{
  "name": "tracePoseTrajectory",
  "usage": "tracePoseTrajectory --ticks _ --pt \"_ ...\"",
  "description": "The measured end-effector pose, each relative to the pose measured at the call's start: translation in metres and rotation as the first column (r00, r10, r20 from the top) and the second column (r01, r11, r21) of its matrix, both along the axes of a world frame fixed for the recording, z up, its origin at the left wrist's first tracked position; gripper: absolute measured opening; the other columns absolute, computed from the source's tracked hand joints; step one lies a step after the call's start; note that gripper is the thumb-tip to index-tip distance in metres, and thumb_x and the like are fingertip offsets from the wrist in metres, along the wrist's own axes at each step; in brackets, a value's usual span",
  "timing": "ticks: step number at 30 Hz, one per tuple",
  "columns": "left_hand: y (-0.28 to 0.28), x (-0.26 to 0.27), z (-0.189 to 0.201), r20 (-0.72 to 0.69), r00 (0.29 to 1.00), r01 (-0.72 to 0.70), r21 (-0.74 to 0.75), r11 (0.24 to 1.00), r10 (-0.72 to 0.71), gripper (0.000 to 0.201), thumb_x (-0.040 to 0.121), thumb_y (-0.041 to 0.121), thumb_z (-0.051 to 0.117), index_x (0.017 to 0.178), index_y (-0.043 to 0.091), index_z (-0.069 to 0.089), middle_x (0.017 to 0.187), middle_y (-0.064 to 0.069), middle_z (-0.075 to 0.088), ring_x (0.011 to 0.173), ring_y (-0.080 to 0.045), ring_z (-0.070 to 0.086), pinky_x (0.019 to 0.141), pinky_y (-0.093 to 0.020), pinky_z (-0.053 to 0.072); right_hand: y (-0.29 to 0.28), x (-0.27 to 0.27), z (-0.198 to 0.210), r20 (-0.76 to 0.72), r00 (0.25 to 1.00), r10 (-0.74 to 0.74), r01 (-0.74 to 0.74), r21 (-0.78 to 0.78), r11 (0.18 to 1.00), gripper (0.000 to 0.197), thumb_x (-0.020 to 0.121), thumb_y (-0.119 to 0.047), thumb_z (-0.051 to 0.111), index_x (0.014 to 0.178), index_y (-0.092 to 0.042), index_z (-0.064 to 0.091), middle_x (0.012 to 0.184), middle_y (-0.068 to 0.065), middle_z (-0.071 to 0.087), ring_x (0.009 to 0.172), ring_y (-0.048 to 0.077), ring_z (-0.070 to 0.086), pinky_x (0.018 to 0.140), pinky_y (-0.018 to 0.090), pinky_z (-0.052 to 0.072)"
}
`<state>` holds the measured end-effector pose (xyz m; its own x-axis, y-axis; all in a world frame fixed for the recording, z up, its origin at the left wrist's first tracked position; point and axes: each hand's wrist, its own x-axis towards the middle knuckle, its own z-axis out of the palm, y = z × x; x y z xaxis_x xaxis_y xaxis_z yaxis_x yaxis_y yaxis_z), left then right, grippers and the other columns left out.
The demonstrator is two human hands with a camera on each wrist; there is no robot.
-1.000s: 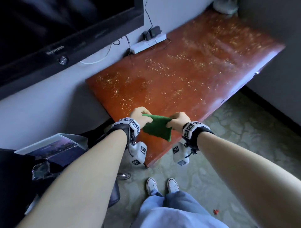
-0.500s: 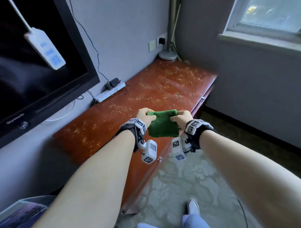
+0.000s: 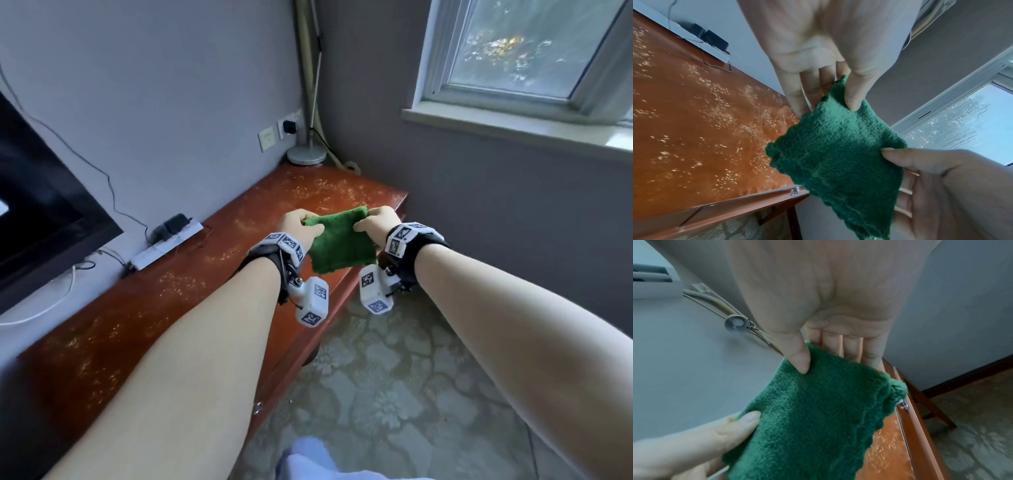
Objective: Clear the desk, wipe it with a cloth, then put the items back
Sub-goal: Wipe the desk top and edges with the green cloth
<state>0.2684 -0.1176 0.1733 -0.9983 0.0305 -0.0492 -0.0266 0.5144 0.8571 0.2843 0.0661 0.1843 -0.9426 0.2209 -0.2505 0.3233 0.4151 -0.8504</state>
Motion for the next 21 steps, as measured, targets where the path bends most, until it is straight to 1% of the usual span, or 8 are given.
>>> tracePoseTrajectory --ticks 3,5,8,10,13,15,18,21 --pt "0.031 -0.023 -0.006 0.018 1.0 -0.005 0.015 1.0 0.005 0.013 0.082 0.015 0.073 0.081 0.026 0.066 0.085 -0.008 0.073 0.084 -0.031 0.071 0.08 -0.048 0.059 0.03 -0.022 -0.007 0.023 1.0 -0.018 0.018 -0.014 1.0 0.018 0.079 -0.016 0.068 0.095 -0.007 0.07 0.096 0.015 0.07 0.091 0.033 0.067 0.086 0.049 0.057" --pt "0.05 -0.042 -0.012 0.019 1.0 -0.01 0.022 1.0 0.01 0.013 0.081 0.015 0.074 0.082 0.026 0.067 0.086 -0.007 0.073 0.086 -0.031 0.07 0.081 -0.047 0.059 0.049 -0.041 -0.017 0.041 0.998 -0.045 0.046 -0.032 0.998 0.02 0.077 -0.019 0.068 0.095 -0.009 0.069 0.097 0.014 0.069 0.092 0.033 0.066 0.085 0.049 0.057" --pt "0.077 -0.077 -0.025 0.054 0.998 -0.015 0.049 0.999 0.012 0.011 0.081 0.015 0.075 0.084 0.024 0.068 0.086 -0.007 0.073 0.086 -0.031 0.07 0.08 -0.047 0.059 0.075 -0.074 -0.032 0.061 0.994 -0.087 0.09 -0.04 0.995 0.025 0.076 -0.022 0.069 0.099 -0.013 0.07 0.1 0.011 0.068 0.094 0.031 0.065 0.085 0.041 0.056" --pt "0.095 -0.105 -0.037 0.086 0.996 -0.009 0.073 0.997 0.003 0.012 0.081 0.014 0.074 0.083 0.023 0.067 0.088 -0.009 0.073 0.087 -0.033 0.071 0.079 -0.05 0.06 0.093 -0.099 -0.041 0.063 0.994 -0.09 0.091 -0.016 0.996 0.019 0.078 -0.021 0.069 0.096 -0.016 0.07 0.098 0.011 0.068 0.093 0.03 0.065 0.083 0.038 0.055" --pt "0.12 -0.154 -0.053 0.132 0.991 0.019 0.093 0.995 -0.032 0.012 0.082 0.012 0.074 0.084 0.023 0.067 0.088 -0.011 0.073 0.089 -0.035 0.071 0.077 -0.053 0.06 0.121 -0.145 -0.049 0.068 0.994 -0.085 0.083 0.032 0.996 0.011 0.077 -0.019 0.07 0.089 -0.017 0.07 0.094 0.01 0.069 0.093 0.031 0.066 0.086 0.04 0.056" --pt "0.135 -0.189 -0.063 0.173 0.983 0.038 0.108 0.993 -0.057 0.012 0.082 0.012 0.074 0.084 0.022 0.069 0.087 -0.012 0.073 0.088 -0.036 0.071 0.076 -0.054 0.06 0.139 -0.178 -0.053 0.088 0.993 -0.077 0.07 0.076 0.995 0.012 0.079 -0.018 0.071 0.09 -0.014 0.071 0.094 0.01 0.069 0.093 0.03 0.066 0.086 0.04 0.056" --pt "0.156 -0.239 -0.073 0.249 0.966 0.039 0.129 0.991 -0.07 0.011 0.082 0.011 0.075 0.085 0.02 0.07 0.09 -0.013 0.074 0.089 -0.036 0.071 0.076 -0.053 0.06 0.162 -0.229 -0.059 0.129 0.99 -0.058 0.039 0.144 0.989 0.025 0.08 -0.018 0.072 0.101 -0.005 0.071 0.099 0.013 0.071 0.095 0.03 0.067 0.087 0.043 0.056" --pt "0.175 -0.282 -0.077 0.289 0.955 0.022 0.165 0.986 -0.07 0.011 0.084 0.007 0.074 0.086 0.016 0.069 0.092 -0.018 0.073 0.088 -0.037 0.071 0.07 -0.053 0.061 0.18 -0.274 -0.064 0.147 0.988 -0.046 0.019 0.181 0.983 0.028 0.082 -0.018 0.073 0.106 -0.005 0.07 0.104 0.013 0.071 0.098 0.029 0.066 0.091 0.041 0.054"
